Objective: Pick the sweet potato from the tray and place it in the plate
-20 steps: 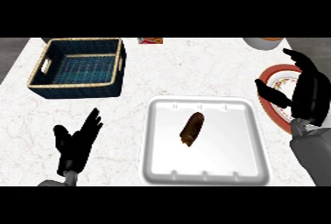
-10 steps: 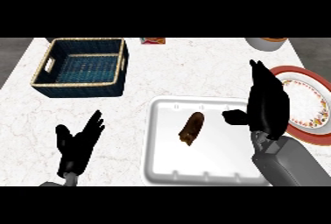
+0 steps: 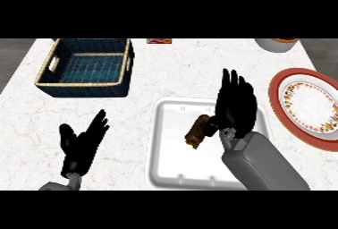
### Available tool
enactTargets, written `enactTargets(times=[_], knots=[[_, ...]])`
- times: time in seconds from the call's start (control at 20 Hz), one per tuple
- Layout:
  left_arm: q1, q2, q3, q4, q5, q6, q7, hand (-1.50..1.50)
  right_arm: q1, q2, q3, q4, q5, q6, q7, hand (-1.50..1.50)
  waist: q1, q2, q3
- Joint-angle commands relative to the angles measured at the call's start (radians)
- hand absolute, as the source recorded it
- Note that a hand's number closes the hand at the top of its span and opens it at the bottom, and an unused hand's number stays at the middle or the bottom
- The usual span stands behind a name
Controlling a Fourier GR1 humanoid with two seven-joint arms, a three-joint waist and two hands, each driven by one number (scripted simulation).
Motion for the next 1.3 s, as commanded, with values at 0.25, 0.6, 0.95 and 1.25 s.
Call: enactTargets(times=[0.25, 0.6, 0.95, 1.25], knots=[[0.014, 0.007, 0.012, 0.003, -0.003, -0.022, -0.008, 0.0, -0.031, 0.165, 0.064, 0.173, 0.087, 0.116, 0.285, -1.5, 0.009, 0.003, 0.003], [-0.034, -0.031, 0.005, 0.04, -0.024, -0.012, -0.005, 0.0, -0.07, 0.167, 0.001, 0.285, -0.023, 0.066, 0.293, -1.5, 0.01, 0.007, 0.003], [0.006, -0.025, 0.017, 0.031, -0.021, -0.038, -0.024, 0.0, -0.088, 0.167, 0.053, 0.383, -0.058, -0.034, 0.298, -1.5, 0.017, 0.007, 0.003], [0.021, -0.009, 0.019, 0.008, -0.033, -0.043, -0.014, 0.0, -0.07, 0.167, 0.058, 0.451, -0.029, -0.019, 0.299, -1.5, 0.012, 0.004, 0.003]])
